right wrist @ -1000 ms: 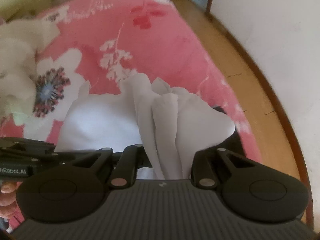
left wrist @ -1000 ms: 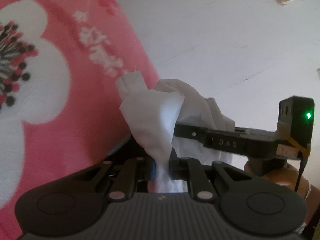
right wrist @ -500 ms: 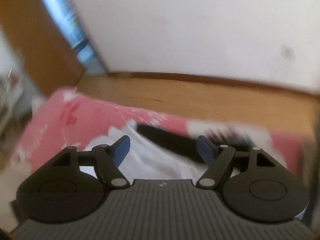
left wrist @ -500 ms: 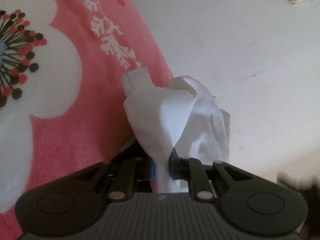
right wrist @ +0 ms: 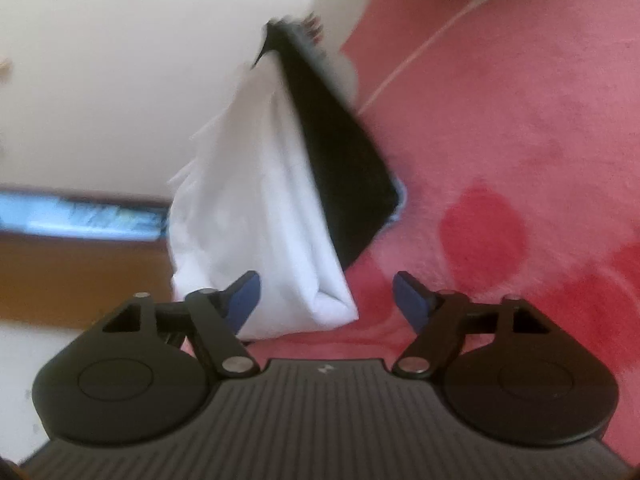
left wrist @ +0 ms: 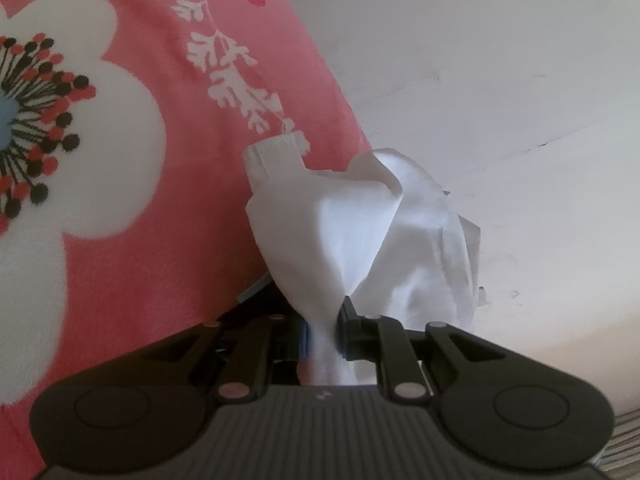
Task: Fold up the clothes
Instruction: 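Carry the folded shirt with both grippers toward the black folded cloth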
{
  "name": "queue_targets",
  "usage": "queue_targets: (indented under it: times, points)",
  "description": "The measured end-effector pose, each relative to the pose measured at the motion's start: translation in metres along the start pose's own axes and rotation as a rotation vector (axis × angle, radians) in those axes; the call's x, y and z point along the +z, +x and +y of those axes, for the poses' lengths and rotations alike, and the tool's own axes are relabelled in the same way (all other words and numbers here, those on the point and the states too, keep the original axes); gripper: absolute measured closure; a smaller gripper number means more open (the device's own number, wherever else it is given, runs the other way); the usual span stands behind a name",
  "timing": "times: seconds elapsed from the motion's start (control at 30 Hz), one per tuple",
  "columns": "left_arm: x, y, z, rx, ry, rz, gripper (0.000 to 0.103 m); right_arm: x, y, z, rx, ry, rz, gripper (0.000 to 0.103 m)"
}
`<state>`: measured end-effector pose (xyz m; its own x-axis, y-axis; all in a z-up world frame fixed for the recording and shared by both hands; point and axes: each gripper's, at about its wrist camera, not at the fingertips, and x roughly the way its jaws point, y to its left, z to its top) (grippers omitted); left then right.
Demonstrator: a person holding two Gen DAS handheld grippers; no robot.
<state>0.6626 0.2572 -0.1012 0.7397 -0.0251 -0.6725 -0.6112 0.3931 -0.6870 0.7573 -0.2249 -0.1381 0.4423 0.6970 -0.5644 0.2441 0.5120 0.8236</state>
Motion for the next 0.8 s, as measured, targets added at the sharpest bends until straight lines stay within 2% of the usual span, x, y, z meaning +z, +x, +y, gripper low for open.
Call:
queue_targets:
  times: [0.17, 0.23, 0.4, 0.47, 0.53, 0.57, 0.6, 0.7, 0.8]
  points:
    - [-0.001, 0.0, -0.001, 0.022, -0.041, -0.001, 0.088, -0.005, 0.004, -0.003, 0.049, -0.009, 0.015, 0.024]
    - [-0.001, 0.0, -0.002, 0.031, -0.061, -0.001, 0.088, -0.007, 0.004, -0.003, 0.055, 0.002, 0.029, 0.028]
    - [0.001, 0.001, -0.005, 0.06, -0.105, 0.014, 0.088, -0.012, 0.011, 0.001, 0.049, 0.014, 0.086, 0.052]
    - [0.001, 0.001, -0.008, 0.075, -0.103, 0.016, 0.088, -0.017, 0.013, 0.001, 0.047, 0.03, 0.104, 0.057]
    - [0.0, 0.001, -0.011, 0.09, -0.101, 0.016, 0.089, -0.022, 0.012, -0.001, 0.047, 0.058, 0.105, 0.068]
    - [-0.001, 0.0, -0.013, 0.095, -0.101, 0.015, 0.089, -0.024, 0.011, -0.002, 0.047, 0.071, 0.105, 0.079]
    - [-0.002, -0.001, -0.014, 0.099, -0.1, 0.012, 0.09, -0.026, 0.011, -0.003, 0.048, 0.085, 0.106, 0.083]
    - [-0.006, -0.006, -0.017, 0.09, -0.109, 0.0, 0.091, -0.028, -0.002, 0.014, 0.027, 0.022, 0.079, 0.089]
    - [-0.004, -0.006, -0.019, 0.048, -0.135, -0.003, 0.091, -0.012, -0.012, 0.041, 0.006, -0.087, 0.052, 0.09]
